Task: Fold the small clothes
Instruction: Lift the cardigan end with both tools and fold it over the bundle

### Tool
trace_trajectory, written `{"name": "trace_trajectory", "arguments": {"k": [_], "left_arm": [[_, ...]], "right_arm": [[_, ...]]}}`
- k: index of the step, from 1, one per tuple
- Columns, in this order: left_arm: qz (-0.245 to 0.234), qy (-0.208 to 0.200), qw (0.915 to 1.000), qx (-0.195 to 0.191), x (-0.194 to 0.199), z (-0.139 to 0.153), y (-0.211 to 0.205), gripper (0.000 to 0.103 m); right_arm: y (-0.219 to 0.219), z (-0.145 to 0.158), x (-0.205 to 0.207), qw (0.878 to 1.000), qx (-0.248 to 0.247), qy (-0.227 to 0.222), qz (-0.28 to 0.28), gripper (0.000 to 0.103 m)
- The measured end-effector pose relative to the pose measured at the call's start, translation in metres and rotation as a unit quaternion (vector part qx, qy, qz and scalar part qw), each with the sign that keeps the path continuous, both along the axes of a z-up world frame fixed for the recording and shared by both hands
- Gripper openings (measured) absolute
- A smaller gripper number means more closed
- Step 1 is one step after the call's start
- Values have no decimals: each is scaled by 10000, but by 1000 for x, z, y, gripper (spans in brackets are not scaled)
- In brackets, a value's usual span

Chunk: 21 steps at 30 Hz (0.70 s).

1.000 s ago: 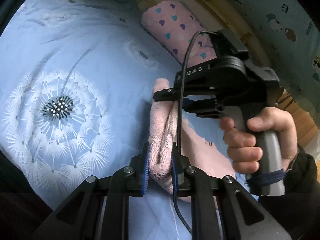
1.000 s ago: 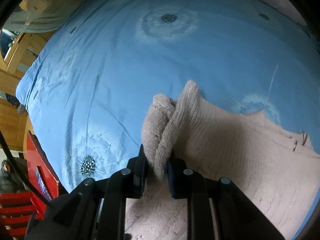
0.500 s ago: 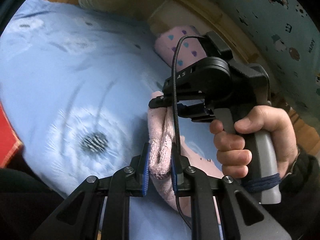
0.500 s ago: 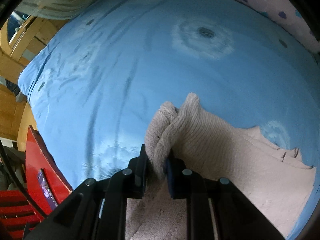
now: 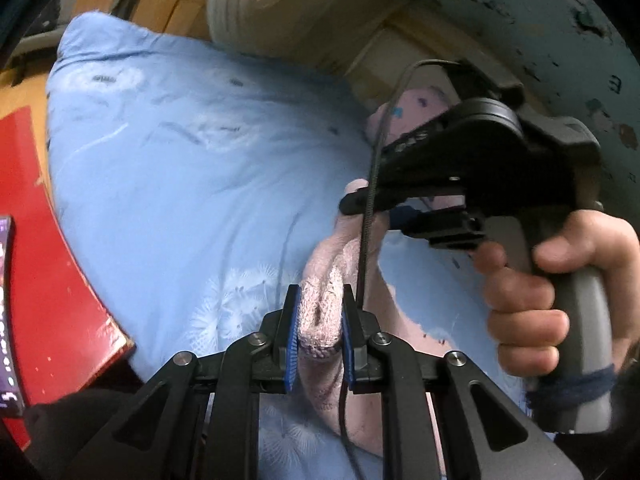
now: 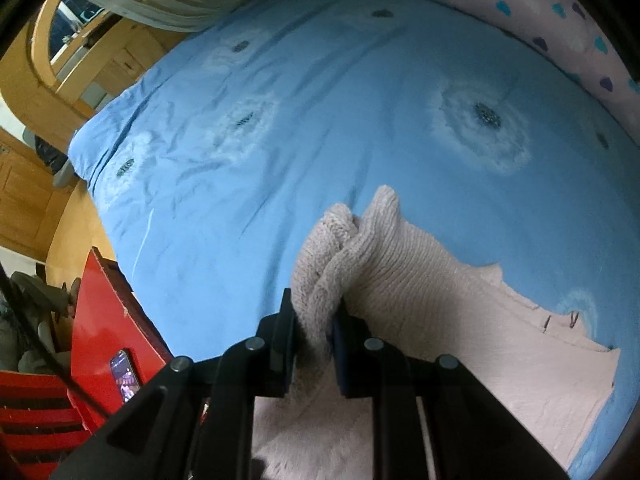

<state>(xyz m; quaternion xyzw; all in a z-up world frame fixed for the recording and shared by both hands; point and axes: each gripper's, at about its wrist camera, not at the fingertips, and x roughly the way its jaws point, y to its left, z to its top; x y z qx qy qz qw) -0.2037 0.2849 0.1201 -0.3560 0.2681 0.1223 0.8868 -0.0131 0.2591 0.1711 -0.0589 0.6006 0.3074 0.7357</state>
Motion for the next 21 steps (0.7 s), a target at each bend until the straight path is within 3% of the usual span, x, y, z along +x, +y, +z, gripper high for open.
{"name": "trace_trajectory", "arguments": {"k": [7, 21], "left_arm": [[-418, -446, 9977, 307, -2, 19, -23, 0], [-1191, -507, 9867, 983, -2, 58, -98, 0]], "right_arm": [[-37, -1, 8, 9987, 392, 229, -228, 16], [-113, 47, 1, 9984, 365, -417, -122, 16]]}}
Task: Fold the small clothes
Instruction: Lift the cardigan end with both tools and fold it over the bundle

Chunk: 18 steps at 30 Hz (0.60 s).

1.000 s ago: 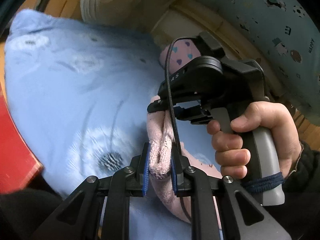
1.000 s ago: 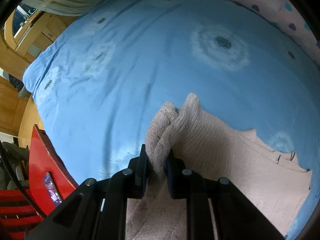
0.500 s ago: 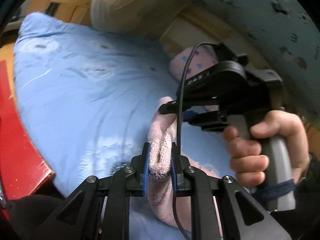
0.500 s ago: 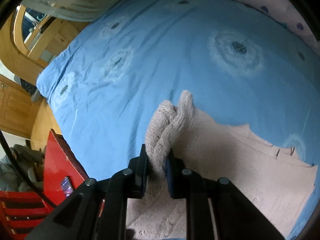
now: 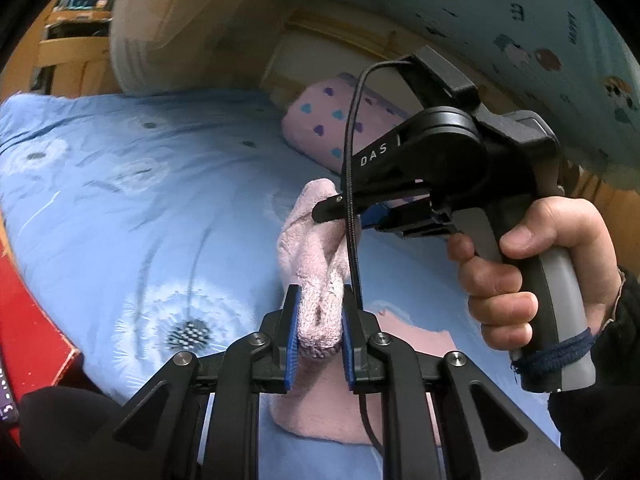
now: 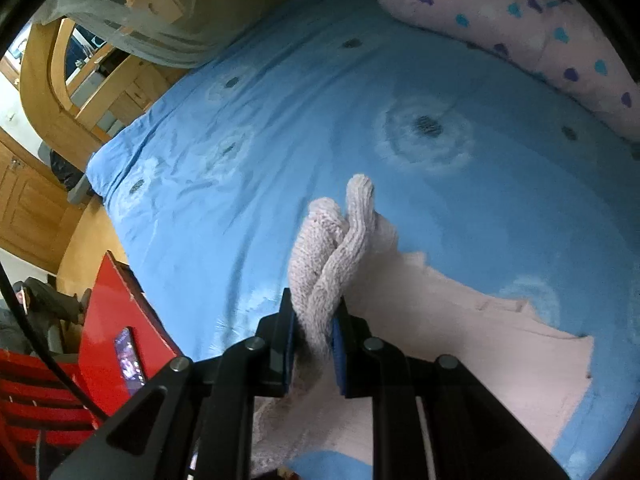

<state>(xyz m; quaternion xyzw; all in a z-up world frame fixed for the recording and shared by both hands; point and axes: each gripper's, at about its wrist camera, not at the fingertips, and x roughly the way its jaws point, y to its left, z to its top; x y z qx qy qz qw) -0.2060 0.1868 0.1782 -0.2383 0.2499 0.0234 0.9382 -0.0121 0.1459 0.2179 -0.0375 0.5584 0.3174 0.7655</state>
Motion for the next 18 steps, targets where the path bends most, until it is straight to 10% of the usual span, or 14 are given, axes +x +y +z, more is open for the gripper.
{"name": "trace_trajectory", "arguments": {"k": [18], "left_arm": [[-1161, 203, 9902, 751, 18, 15, -110, 0]], "right_arm": [[-149, 4, -4, 9981, 169, -397, -434, 16]]}}
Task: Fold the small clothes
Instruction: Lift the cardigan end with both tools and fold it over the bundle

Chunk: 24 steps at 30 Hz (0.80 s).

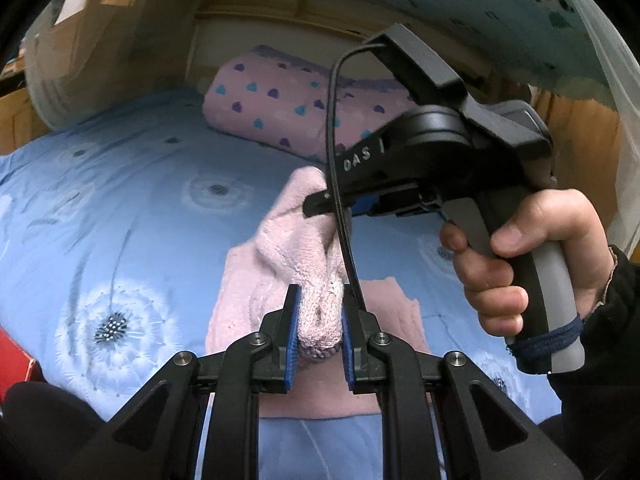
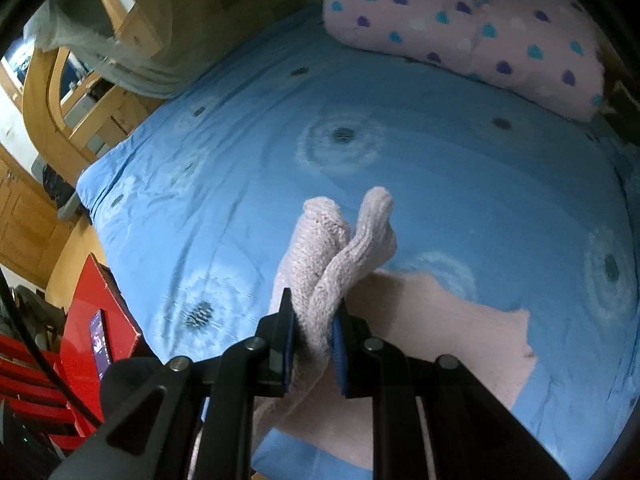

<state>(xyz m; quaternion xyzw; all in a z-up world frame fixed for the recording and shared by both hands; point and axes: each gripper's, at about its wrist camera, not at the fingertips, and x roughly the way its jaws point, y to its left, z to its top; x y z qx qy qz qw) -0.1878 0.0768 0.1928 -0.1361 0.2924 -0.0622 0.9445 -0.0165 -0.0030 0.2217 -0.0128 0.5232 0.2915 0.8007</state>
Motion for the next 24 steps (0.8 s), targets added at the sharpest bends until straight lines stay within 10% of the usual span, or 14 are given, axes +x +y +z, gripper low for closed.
{"name": "trace_trajectory", "arguments": {"k": [24], "left_arm": [[-982, 371, 9901, 935, 9, -9, -121, 0]], "right_arm": [[-117, -26, -9, 9986, 423, -111, -301, 16]]}}
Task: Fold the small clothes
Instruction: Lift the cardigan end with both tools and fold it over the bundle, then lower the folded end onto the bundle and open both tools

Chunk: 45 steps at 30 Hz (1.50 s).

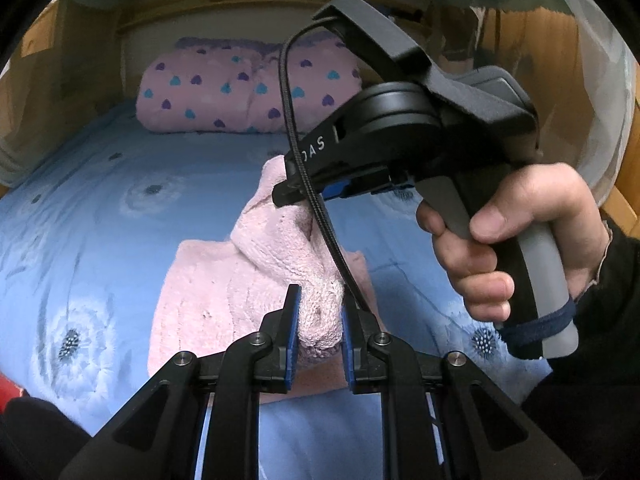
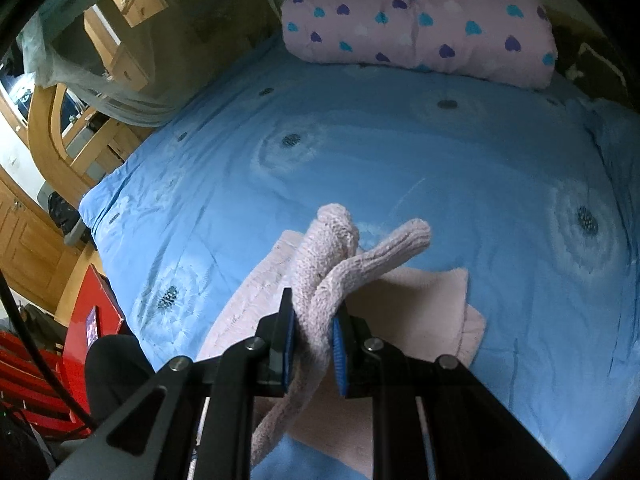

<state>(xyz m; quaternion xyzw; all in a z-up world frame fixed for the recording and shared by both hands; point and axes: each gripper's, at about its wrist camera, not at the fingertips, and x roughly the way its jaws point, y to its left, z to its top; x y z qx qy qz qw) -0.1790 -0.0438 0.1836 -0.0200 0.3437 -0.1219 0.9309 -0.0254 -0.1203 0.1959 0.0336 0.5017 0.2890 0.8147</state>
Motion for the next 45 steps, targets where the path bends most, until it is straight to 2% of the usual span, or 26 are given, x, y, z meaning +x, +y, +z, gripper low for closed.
{"name": "trace_trajectory", "arguments": {"k": [15, 28, 42, 45], "left_arm": [[-466, 467, 9963, 548, 20, -38, -56, 0], [-695, 805, 9916, 742, 25, -75, -88, 0], [-967, 832, 9854, 1127, 27, -92, -97, 0], [-1002, 828, 9842, 1203, 27, -94, -100, 0]], "right_arm": [[-53, -56, 8, 9991, 192, 359, -118, 17], [-76, -99, 18, 9962, 30, 818, -289, 18], [-85, -126, 20, 9907, -222, 1234, -527, 21], [-88, -130, 22, 9888, -292, 1334, -596, 24]]}}
